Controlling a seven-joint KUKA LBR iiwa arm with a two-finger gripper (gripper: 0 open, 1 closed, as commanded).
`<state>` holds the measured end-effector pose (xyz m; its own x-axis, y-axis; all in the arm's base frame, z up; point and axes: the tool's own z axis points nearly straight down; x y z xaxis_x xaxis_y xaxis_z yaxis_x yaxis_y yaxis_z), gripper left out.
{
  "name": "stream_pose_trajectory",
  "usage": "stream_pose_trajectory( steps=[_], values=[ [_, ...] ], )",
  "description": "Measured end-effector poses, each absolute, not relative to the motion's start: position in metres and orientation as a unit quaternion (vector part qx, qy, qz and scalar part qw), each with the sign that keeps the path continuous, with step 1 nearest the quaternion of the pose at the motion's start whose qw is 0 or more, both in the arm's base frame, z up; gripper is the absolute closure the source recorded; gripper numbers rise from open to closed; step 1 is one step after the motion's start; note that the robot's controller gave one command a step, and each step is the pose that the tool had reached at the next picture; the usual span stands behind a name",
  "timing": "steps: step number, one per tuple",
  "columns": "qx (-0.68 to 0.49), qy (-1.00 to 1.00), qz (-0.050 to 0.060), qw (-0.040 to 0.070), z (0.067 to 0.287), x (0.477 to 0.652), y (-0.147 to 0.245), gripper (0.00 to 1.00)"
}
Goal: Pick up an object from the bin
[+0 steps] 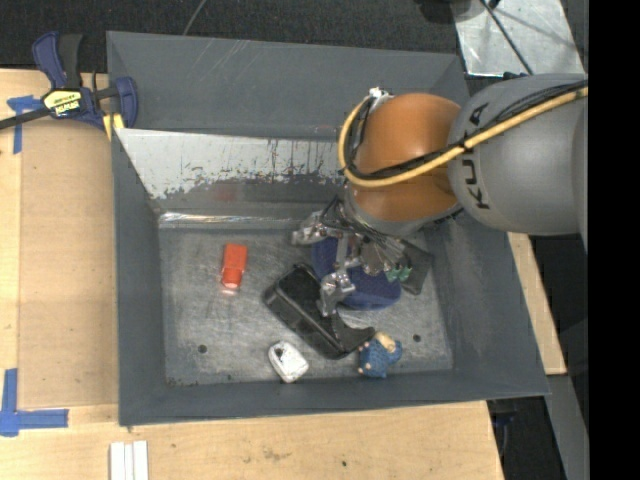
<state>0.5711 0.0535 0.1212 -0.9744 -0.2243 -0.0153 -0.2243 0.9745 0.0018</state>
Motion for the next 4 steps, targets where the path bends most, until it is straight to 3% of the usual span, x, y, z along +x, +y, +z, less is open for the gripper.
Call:
stream_pose_trajectory(
  steps=[1, 2, 3, 4],
  values=[
    [-0.111, 0.994, 0.003, 0.007, 0.119, 0.574, 0.064, 0.0],
    [-0.11, 0.994, 0.004, 0.0, 0.119, 0.572, 0.064, 1.0],
    [-0.131, 0.991, 0.0, 0.006, 0.228, 0.57, 0.056, 1.0],
    [0.026, 1.0, 0.0, 0.0, 0.113, 0.566, 0.065, 1.0]
  ],
)
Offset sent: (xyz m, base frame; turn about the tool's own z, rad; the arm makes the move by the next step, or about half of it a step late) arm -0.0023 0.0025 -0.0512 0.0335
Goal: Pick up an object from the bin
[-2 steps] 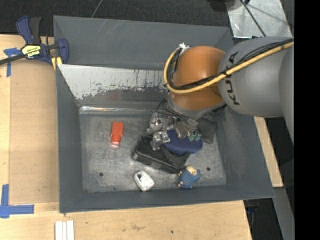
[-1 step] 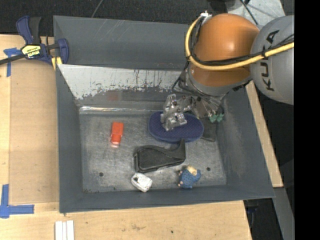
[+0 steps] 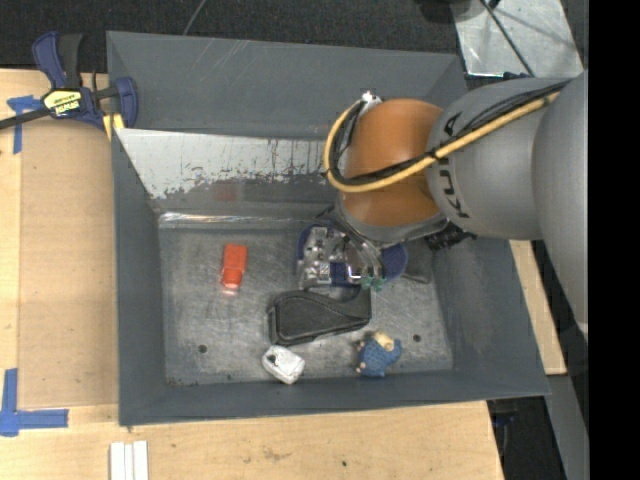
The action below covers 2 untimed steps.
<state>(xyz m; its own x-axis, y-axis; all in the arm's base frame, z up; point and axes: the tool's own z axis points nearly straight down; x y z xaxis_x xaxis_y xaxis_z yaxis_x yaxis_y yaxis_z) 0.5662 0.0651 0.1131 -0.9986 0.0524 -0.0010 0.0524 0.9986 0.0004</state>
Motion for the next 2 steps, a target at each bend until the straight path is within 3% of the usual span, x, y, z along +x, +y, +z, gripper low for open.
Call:
stream_pose_trajectory(
  steps=[1, 2],
  values=[
    [0.026, 1.0, 0.001, 0.007, 0.118, 0.569, 0.065, 0.0],
    [-0.122, 0.993, 0.006, 0.008, 0.077, 0.616, 0.001, 0.0]
  ],
)
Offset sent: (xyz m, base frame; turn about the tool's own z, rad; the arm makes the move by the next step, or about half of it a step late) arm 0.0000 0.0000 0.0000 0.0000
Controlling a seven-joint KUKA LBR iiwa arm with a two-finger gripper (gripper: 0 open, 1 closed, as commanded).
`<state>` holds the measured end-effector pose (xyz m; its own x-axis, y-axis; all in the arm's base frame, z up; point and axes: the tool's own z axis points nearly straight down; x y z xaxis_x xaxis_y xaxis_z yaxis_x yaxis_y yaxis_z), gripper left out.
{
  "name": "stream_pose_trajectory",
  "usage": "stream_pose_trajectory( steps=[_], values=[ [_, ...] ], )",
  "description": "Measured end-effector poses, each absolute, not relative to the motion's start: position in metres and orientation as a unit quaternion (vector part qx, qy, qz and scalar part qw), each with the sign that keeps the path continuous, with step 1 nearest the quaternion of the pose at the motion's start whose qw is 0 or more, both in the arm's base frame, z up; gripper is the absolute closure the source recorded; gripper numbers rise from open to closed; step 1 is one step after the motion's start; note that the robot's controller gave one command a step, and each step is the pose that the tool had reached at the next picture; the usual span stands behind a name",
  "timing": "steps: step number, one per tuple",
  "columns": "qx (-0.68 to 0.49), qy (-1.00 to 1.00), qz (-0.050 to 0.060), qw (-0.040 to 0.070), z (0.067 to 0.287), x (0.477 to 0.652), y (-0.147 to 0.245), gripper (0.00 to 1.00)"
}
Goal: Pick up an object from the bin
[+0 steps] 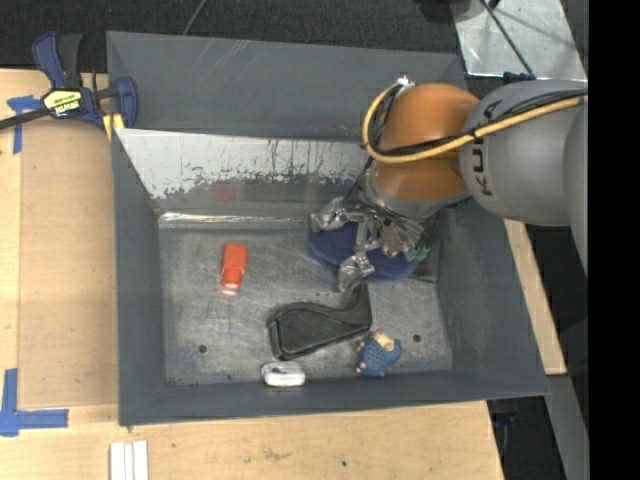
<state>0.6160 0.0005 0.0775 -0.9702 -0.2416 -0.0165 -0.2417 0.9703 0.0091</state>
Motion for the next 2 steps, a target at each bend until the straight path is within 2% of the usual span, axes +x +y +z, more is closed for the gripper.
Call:
stream_pose_trajectory(
  steps=[1, 2],
  values=[
    [-0.12, 0.993, 0.004, 0.018, 0.082, 0.621, 0.0, 1.0],
    [-0.299, 0.954, -0.001, 0.006, 0.245, 0.613, -0.001, 1.0]
  ],
)
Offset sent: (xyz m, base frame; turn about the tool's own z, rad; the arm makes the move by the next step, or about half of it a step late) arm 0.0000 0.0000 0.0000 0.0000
